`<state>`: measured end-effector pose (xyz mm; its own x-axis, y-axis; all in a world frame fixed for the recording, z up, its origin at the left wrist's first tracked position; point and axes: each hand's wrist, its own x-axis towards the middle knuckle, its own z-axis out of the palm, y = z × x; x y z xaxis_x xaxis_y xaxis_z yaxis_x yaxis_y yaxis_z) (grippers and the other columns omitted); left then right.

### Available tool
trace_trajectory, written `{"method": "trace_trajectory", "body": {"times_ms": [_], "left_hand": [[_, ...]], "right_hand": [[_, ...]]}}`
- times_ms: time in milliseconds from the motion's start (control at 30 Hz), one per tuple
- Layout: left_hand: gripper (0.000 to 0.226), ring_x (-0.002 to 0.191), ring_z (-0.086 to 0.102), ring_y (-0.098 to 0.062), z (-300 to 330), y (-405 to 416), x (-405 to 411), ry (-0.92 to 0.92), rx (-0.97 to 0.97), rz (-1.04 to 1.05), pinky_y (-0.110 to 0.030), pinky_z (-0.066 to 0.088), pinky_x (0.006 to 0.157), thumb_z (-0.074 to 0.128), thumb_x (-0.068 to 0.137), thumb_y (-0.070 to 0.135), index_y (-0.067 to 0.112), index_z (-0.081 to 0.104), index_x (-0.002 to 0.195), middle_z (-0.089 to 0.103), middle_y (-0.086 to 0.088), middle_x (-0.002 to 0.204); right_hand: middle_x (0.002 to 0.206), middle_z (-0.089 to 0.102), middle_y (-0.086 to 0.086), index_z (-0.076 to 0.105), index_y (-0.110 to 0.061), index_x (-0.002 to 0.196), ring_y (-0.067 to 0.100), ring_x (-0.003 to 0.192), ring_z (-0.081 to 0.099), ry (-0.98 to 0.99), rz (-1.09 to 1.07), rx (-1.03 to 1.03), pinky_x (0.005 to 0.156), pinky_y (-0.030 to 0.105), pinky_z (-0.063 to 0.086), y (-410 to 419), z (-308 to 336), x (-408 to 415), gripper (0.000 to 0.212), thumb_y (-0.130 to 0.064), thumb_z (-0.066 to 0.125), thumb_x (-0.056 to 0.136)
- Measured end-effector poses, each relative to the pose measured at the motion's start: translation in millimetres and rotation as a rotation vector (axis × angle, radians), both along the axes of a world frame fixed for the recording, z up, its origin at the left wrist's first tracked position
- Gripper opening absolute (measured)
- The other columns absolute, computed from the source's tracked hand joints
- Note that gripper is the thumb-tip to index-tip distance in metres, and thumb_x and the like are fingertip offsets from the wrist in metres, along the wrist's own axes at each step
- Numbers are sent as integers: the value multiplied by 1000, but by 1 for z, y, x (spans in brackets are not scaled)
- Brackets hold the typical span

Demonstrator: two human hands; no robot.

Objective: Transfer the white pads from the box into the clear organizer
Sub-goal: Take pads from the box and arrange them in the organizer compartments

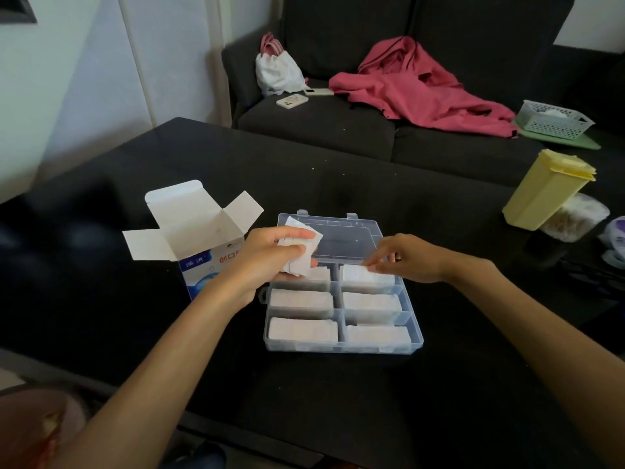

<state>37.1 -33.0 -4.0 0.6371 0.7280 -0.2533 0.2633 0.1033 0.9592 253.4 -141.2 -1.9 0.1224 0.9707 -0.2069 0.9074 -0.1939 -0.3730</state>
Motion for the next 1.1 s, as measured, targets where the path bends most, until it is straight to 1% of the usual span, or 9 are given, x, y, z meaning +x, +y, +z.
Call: {"method": "trace_trajectory", "body": {"times_ms": [133,267,367,467,533,667,767,1000,1100], "left_hand": [[60,113,57,-29,-3,3,1,25,27,-22,-35,59,76,62,89,9,42,40,134,42,-1,142],[81,104,63,-22,-3,4,2,55,-62,-33,-30,57,66,67,85,14,37,19,146,42,-2,145],[62,103,59,-15,-5,1,2,100,11,-77,-24,55,67,71,83,22,29,35,132,52,-1,132],[42,102,58,-13,-5,-2,2,91,106,-133,-28,55,81,72,81,27,27,46,115,59,2,117],[35,93,61,-9,-3,-6,2,69,142,-172,-23,55,75,73,80,29,25,54,110,63,5,105],[22,85,63,-7,-2,-4,-2,15,161,-137,-18,55,64,74,78,29,32,57,93,64,8,96],[12,83,66,-9,2,-3,-4,-98,13,-72,-22,58,65,68,83,30,30,61,93,67,5,98],[34,77,69,-11,7,-11,0,-31,40,-71,-21,56,63,42,97,39,18,53,122,63,-6,117],[42,77,65,-10,6,-11,3,57,226,-146,-15,52,57,33,98,44,21,41,133,54,-2,117]], "right_hand": [[102,67,0,70,-18,105,7,77,55,-94,-16,85,71,15,46,2,-6,-3,22,-26,64,86],[96,65,-7,70,-20,101,1,71,54,-111,-80,195,64,10,42,-1,-4,-8,22,-32,67,83],[85,64,-5,66,-18,96,6,70,58,196,-329,489,62,15,46,2,10,-31,23,-37,55,90],[88,59,-5,56,-22,102,8,69,58,503,-402,304,55,16,46,6,19,-64,28,-46,49,90],[92,58,-9,53,-24,105,9,73,59,634,-364,234,55,12,48,9,10,-79,23,-40,54,89],[85,68,-8,67,-22,91,9,74,66,815,-455,430,58,12,50,7,-1,-85,11,-29,64,84],[87,72,-5,69,-18,93,9,81,70,982,-530,528,63,16,53,3,-5,-83,12,-24,66,82],[77,69,-8,65,-22,85,6,55,63,808,-696,740,50,11,46,15,-17,-95,10,-30,68,81],[74,67,-6,62,-18,81,6,56,64,723,-676,825,48,12,47,18,-16,-98,14,-30,68,81]]}}
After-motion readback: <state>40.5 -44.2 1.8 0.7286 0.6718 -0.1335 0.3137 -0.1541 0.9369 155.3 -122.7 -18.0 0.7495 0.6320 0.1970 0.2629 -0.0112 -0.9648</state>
